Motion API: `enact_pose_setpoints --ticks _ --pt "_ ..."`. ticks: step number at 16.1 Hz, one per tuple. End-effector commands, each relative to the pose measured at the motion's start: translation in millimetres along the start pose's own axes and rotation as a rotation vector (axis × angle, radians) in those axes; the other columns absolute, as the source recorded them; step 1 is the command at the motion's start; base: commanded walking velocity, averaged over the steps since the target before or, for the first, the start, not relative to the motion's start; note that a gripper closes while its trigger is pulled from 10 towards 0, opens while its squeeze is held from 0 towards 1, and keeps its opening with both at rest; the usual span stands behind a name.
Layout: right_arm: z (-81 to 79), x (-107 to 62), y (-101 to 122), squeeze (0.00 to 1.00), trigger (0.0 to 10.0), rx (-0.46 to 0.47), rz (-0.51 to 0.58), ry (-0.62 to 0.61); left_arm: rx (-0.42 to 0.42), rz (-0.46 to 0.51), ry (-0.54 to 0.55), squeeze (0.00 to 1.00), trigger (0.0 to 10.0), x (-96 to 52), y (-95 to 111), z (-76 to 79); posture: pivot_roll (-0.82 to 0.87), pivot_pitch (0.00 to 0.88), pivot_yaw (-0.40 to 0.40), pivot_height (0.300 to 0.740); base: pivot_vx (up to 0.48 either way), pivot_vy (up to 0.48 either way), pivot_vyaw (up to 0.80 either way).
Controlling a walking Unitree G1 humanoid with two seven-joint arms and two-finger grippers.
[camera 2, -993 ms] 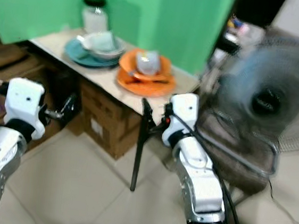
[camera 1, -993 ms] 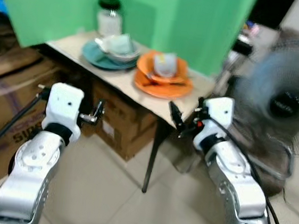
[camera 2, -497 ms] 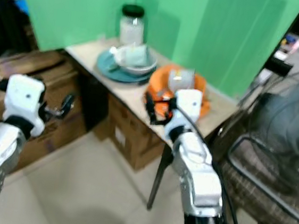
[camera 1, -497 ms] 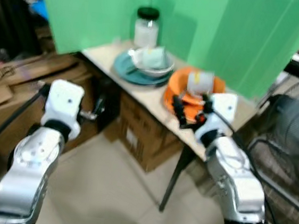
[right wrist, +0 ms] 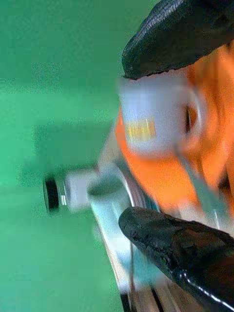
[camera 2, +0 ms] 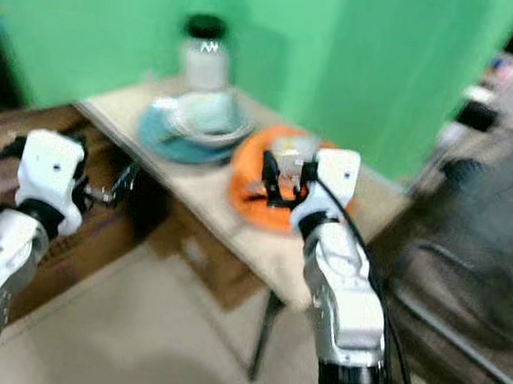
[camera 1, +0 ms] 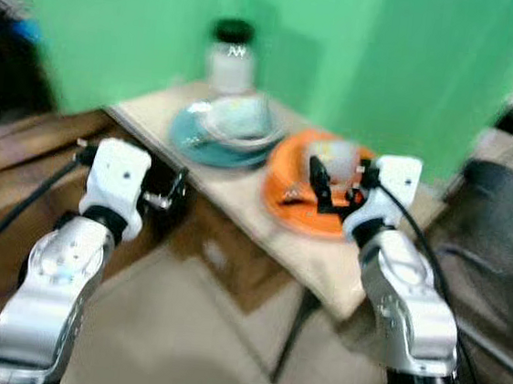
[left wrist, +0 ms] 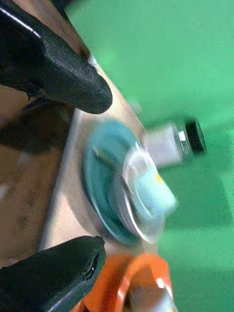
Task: Setting the table
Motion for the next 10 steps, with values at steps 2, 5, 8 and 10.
enact_pose_setpoints --ticks 2,5,8,10 --pt "7.4 0.3 2 0.00 10.0 -0.016 -0.005 0.000 -0.003 0.003 -0.051 0.00 10.0 2.0 1 10.7 0.16 0.000 0.011 0.740 0.401 0.000 0.00" --pt "7.8 5.2 1 0.00 10.0 -0.032 -0.027 0.007 0.010 -0.008 -0.060 0.00 10.0 -0.6 -1 12.7 0.17 0.000 0.001 0.740 0.397 0.000 0.00" --pt "13.0 13.2 -1 0.00 10.0 -0.053 -0.113 0.025 0.002 -0.026 -0.153 0.00 10.0 -6.4 -4 21.1 0.17 0.000 -0.003 0.740 0.090 0.000 0.00" --pt "21.0 18.9 4 0.00 10.0 -0.061 -0.114 0.079 -0.015 -0.041 -0.208 0.00 10.0 -7.0 -5 28.6 0.17 0.000 0.001 0.740 0.000 0.000 0.00"
Point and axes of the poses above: a point about 5 cm out from each wrist's last joint towards the gripper, its own x axis pointing out of the wrist towards the gripper, its own y axis along the axis of the wrist's last joint, z = x × y, the point moved 2 cm from there along x, pointing out of the wrist towards the gripper, and after that the axes turned 10 degrees about -x, right-handed, at the moved point
